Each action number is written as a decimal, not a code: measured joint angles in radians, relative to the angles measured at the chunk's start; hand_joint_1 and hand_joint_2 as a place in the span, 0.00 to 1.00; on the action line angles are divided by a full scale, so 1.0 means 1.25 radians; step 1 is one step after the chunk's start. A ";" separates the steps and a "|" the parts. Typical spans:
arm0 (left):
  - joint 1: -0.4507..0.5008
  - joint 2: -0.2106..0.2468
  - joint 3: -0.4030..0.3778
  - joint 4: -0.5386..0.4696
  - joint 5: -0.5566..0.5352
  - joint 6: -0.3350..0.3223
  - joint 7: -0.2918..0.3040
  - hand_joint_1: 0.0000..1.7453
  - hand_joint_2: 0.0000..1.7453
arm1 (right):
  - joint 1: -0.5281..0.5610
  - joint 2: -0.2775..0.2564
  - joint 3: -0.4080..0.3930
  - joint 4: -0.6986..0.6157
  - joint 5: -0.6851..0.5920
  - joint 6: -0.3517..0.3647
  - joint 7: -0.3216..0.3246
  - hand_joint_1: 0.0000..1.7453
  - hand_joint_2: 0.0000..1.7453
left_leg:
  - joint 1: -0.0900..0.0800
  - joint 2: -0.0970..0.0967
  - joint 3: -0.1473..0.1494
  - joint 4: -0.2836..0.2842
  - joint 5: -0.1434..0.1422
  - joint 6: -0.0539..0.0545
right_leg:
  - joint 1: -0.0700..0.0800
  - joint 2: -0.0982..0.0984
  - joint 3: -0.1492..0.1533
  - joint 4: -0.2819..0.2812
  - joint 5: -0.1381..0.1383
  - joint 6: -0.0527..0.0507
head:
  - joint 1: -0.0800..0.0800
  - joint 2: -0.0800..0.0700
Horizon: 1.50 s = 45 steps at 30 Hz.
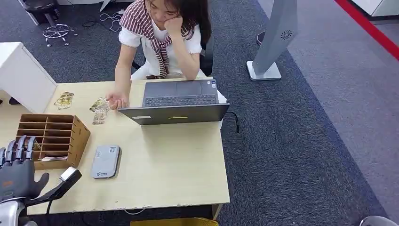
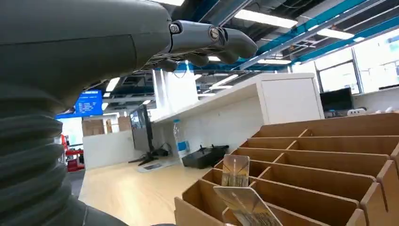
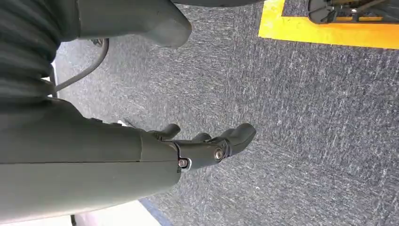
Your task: Pass the card to the sensor for recognition and then transmit it.
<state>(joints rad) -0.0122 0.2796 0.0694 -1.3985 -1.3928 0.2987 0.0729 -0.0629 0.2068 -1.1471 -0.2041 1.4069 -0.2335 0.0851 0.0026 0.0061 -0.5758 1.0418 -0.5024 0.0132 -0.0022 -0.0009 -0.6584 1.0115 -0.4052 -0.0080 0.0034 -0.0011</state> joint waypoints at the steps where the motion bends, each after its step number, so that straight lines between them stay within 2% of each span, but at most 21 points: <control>1: 0.000 -0.002 0.000 0.000 0.000 -0.002 0.000 0.00 1.00 | 0.000 0.000 0.000 0.000 0.000 0.000 0.000 0.00 1.00 | 0.000 0.000 0.000 0.000 0.000 0.000 | 0.000 0.000 0.000 0.000 0.000 0.000 | 0.000 0.000; 29: -0.050 -0.046 0.000 0.034 -0.018 0.002 0.012 0.00 1.00 | 0.000 0.000 0.004 0.000 0.014 0.002 0.001 0.00 1.00 | 0.000 0.000 0.000 0.000 0.000 0.000 | 0.000 0.000 0.000 0.000 0.000 0.000 | 0.000 0.000; 45: -0.055 -0.035 0.000 0.059 -0.003 -0.005 0.016 0.00 1.00 | 0.000 -0.003 0.007 0.000 0.027 0.000 -0.007 0.00 1.00 | 0.000 0.000 0.000 0.000 0.000 0.000 | 0.000 0.000 0.000 0.000 0.000 0.000 | 0.000 0.000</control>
<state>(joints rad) -0.0811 0.2358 0.0698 -1.3249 -1.3970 0.2926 0.0931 -0.0627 0.2034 -1.1379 -0.2041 1.4400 -0.2331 0.0759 0.0026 0.0061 -0.5756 1.0419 -0.5024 0.0132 -0.0022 -0.0008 -0.6584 1.0115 -0.4050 -0.0081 0.0038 -0.0011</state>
